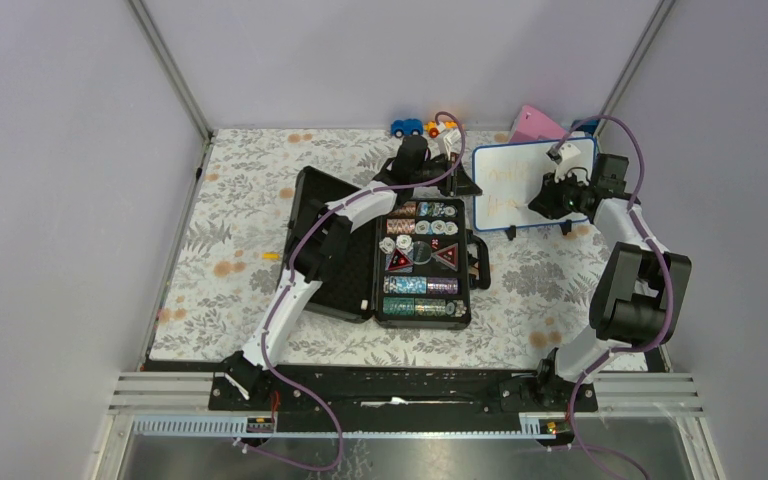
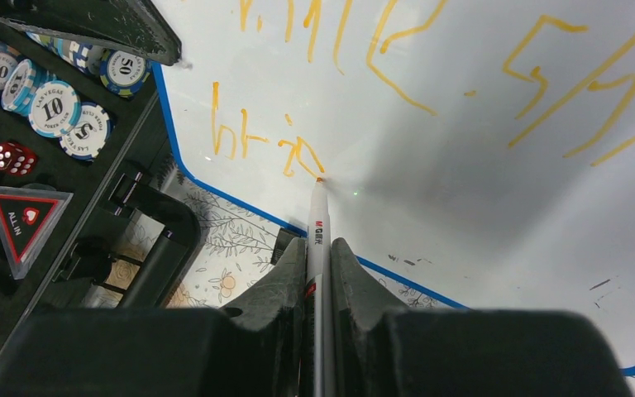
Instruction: Write a sentence on the whiteboard
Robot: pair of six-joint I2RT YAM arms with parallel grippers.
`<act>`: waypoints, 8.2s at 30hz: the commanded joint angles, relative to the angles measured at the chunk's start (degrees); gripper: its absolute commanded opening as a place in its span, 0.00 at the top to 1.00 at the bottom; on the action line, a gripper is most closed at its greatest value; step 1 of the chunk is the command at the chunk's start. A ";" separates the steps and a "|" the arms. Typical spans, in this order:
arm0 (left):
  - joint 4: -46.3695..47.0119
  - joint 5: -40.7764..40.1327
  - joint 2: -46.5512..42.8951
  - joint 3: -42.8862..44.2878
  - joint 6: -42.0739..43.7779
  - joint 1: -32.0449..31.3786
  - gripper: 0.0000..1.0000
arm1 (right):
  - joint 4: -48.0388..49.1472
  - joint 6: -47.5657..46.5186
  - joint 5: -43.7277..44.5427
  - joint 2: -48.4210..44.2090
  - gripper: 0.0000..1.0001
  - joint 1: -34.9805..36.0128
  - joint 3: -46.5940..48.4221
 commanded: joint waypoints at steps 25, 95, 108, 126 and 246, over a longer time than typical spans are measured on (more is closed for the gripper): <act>0.56 0.17 -2.67 1.06 -0.70 1.12 1.00 | 1.03 -0.51 0.00 0.86 1.00 0.33 1.46; -0.64 0.10 -3.02 0.41 0.26 1.39 1.00 | -3.65 -0.20 -6.02 -2.42 1.00 -4.77 6.13; -0.80 0.74 -3.43 0.04 0.07 1.39 1.00 | -1.27 1.89 -6.49 -0.36 1.00 -4.77 6.77; -1.11 1.13 -3.37 -0.20 0.11 1.21 1.00 | 0.12 2.71 -7.47 0.04 1.00 -4.51 5.79; -1.38 0.70 -3.02 0.56 0.71 1.22 1.00 | 1.36 0.79 -1.71 2.54 1.00 -3.05 5.09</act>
